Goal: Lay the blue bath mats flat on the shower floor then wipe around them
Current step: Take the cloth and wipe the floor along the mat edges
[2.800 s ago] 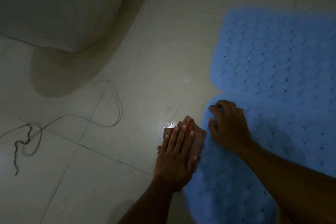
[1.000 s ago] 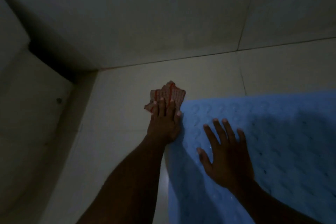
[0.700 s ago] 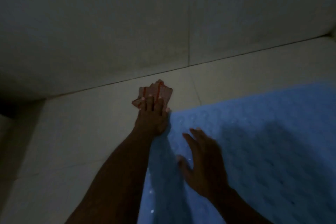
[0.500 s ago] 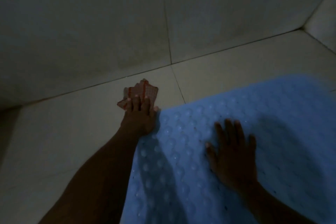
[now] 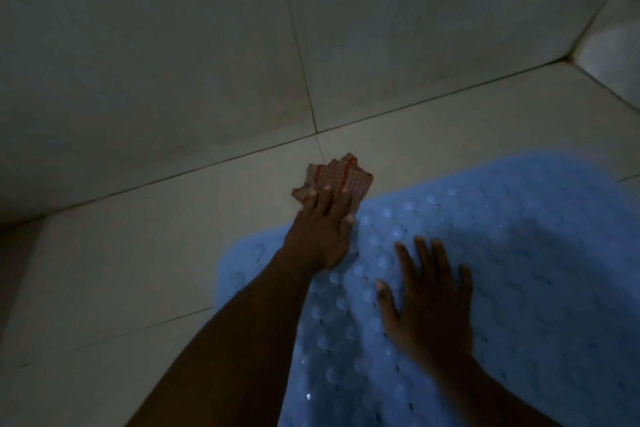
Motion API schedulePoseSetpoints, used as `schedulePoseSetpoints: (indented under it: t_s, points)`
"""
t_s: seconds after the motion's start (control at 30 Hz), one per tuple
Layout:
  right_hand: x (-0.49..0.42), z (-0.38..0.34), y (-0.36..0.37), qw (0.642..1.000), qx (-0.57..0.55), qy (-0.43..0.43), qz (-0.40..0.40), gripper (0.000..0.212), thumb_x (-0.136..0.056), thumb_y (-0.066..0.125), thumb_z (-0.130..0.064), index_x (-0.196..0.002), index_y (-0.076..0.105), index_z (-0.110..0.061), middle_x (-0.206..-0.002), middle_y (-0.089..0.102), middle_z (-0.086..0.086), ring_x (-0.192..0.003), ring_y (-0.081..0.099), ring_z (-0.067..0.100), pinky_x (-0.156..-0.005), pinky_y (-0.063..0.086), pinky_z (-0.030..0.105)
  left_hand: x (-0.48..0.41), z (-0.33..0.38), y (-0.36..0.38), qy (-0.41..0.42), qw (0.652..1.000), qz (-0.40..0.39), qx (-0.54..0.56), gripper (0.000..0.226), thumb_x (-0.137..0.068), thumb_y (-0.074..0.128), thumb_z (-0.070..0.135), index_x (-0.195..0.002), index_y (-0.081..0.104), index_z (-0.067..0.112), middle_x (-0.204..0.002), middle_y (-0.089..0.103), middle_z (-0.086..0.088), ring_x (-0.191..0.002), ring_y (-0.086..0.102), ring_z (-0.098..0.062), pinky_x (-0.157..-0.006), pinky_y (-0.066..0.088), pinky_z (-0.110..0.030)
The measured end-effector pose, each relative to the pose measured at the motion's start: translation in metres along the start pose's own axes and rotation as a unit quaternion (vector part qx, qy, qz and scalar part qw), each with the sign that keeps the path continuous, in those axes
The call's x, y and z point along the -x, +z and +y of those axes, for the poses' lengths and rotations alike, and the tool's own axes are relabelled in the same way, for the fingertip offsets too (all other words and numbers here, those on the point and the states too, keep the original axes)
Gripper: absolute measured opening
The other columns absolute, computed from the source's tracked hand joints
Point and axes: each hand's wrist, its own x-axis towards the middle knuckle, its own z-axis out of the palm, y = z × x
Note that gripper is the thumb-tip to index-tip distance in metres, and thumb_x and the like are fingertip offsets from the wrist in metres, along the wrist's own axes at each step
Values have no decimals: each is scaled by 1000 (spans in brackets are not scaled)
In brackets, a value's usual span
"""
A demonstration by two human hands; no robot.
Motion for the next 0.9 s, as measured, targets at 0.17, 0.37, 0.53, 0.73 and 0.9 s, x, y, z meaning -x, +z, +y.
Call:
schedulePoseSetpoints:
  t_s: [0.17,0.37,0.53,0.73,0.9]
  points:
    - [1,2,-1,999,-31,6,20,61,-86,48,-54,-140,53,-26,-151,46,7,-143,36,31,-110,25,57,88,5,50,-104,992,74,-4,74,-98,4,55,-161,-9,19,-169,-17,-5,-155,-18,-23,-127,-1,-48]
    - [-87,-40,-16,975,-123,-163,89,57,-84,53,-35,-137,53,-13,-143,52,14,-133,45,36,-103,37,50,94,4,65,-123,983,110,-79,71,-102,7,57,-161,-11,21,-167,-24,-4,-153,-26,-20,-126,-8,-46]
    - [-138,-74,3,943,-77,-308,-103,53,-100,44,-29,-152,35,-25,-159,35,2,-147,30,25,-116,24,43,96,3,65,-112,985,112,-64,71,-102,6,58,-161,-12,23,-167,-24,-2,-152,-28,-17,-126,-10,-44]
    - [-173,9,-18,939,-111,-301,-125,73,-95,46,-6,-151,25,-49,-163,23,-8,-149,21,17,-120,19,37,94,2,66,-107,986,109,-70,74,-99,3,59,-162,-6,22,-169,-19,-3,-154,-22,-20,-127,-5,-46]
    - [-216,94,-26,971,-85,-158,-158,73,-82,59,-2,-150,42,-23,-160,33,9,-147,30,32,-121,26,44,88,28,50,-121,985,81,-91,87,-92,-5,66,-162,-3,16,-170,-11,-10,-156,-16,-22,-125,-14,-43]
